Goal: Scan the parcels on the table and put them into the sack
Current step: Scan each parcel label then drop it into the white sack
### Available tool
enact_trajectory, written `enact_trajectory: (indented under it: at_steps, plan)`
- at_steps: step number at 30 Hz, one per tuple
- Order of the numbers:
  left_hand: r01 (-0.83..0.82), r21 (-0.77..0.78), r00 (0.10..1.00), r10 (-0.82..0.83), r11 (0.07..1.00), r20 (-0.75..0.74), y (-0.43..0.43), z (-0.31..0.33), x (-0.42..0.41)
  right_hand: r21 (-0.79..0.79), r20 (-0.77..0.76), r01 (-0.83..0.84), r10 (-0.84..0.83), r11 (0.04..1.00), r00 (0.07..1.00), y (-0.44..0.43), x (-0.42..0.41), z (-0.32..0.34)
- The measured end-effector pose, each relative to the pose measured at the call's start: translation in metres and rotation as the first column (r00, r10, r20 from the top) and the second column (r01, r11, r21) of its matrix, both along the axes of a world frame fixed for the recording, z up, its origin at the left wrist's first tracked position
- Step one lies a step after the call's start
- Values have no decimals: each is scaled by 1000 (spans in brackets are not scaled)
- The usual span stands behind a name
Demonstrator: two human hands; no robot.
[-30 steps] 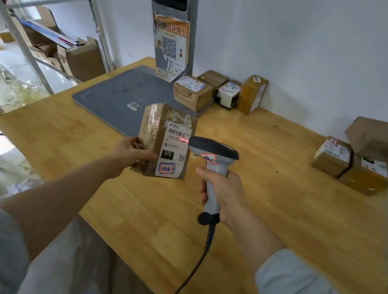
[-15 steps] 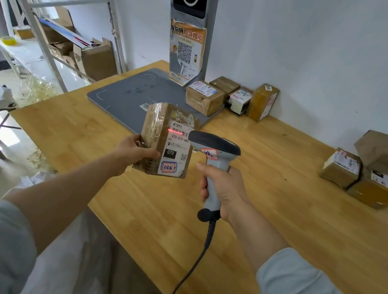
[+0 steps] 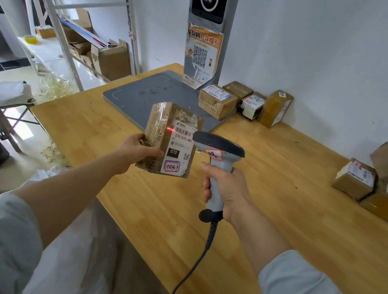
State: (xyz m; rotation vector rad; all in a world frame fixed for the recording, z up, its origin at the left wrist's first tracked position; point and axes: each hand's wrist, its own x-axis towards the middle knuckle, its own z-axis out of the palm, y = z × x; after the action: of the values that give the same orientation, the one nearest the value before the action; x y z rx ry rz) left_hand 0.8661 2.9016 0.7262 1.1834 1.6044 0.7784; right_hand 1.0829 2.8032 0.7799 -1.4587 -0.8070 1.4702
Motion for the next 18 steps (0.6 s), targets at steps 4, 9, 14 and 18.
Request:
enact_trajectory:
  at_steps: [4, 9, 14, 18]
  plan:
    - [-2, -3, 1000, 2, 1000, -8, -1, 0, -5, 9, -12, -12, 12, 1000, 1000, 3, -2, 1]
    - [-9, 9, 1000, 9, 1000, -9, -3, 2, -8, 7, -11, -31, 31, 1000, 999, 3, -4, 0]
    - [-23, 6, 1000, 23, 1000, -2, -4, 2, -11, 8, -9, -39, 39, 999, 999, 5, -8, 1]
    - [-33, 3, 999, 33, 999, 9, -5, 1, -14, 5, -7, -45, 45, 999, 999, 6, -9, 1]
